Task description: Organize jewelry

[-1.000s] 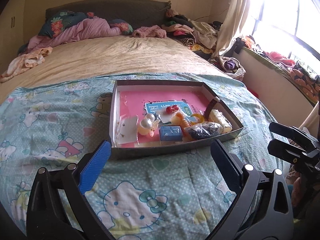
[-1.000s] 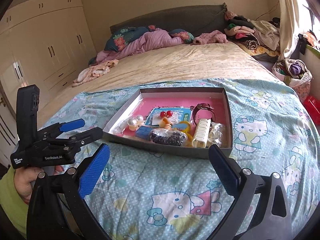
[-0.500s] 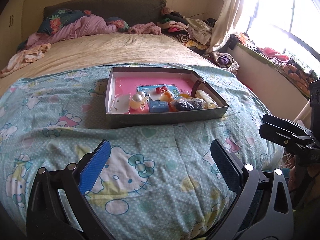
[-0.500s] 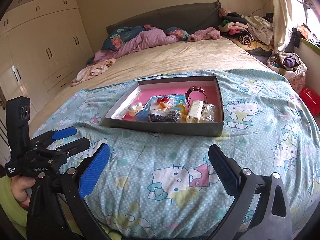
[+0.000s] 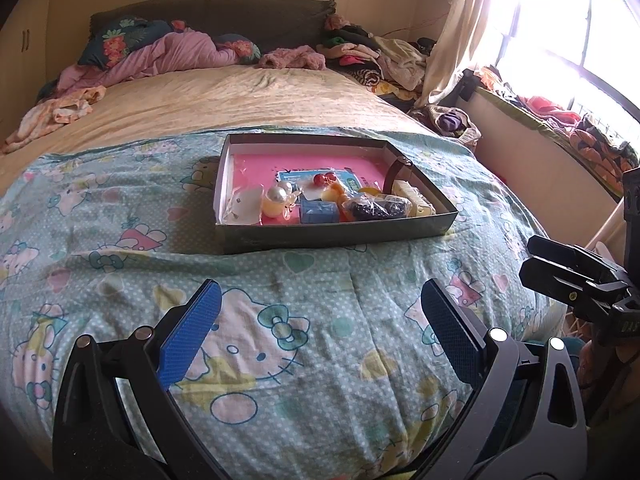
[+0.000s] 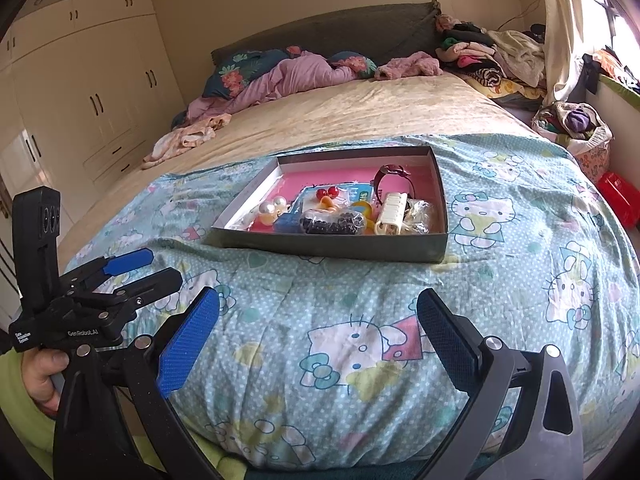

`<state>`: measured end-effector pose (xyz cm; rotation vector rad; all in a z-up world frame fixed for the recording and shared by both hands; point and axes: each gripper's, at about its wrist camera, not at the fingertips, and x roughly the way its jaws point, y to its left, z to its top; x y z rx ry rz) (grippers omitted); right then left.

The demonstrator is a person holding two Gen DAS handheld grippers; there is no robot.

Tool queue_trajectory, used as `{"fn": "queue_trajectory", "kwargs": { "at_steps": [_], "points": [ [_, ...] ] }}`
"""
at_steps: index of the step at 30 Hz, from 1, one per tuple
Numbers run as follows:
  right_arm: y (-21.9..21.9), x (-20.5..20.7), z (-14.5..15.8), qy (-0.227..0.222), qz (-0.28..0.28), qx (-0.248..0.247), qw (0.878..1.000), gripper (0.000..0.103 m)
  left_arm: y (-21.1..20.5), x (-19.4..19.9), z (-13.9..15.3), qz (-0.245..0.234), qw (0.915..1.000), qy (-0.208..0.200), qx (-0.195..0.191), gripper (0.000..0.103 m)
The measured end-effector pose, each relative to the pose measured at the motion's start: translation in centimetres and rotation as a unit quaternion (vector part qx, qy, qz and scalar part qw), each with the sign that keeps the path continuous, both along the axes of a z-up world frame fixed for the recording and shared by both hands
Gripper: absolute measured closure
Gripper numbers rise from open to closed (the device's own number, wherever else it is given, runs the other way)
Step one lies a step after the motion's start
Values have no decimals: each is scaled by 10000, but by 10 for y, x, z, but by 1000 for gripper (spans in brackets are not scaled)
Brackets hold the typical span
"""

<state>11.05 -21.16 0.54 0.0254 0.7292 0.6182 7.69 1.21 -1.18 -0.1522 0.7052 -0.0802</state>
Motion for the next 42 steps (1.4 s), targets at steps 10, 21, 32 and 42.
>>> {"fn": "queue_trajectory", "kwargs": {
  "at_steps": [10,21,32,42],
  "points": [
    [1,0,0,-7,13,-6,10000,5,1,0,3,10,10000,-13,25,10],
    [4,-3,1,-4,71,-64,10000,5,2,-1,4,30,10000,-17,39,10],
    [3,-3,1,-7,70,-69,10000,5,5,0,7,33,10000,2,39,10],
    [1,-2,1,-11,36,-67,10000,5,5,-2,8,22,10000,4,28,10]
  ]
}}
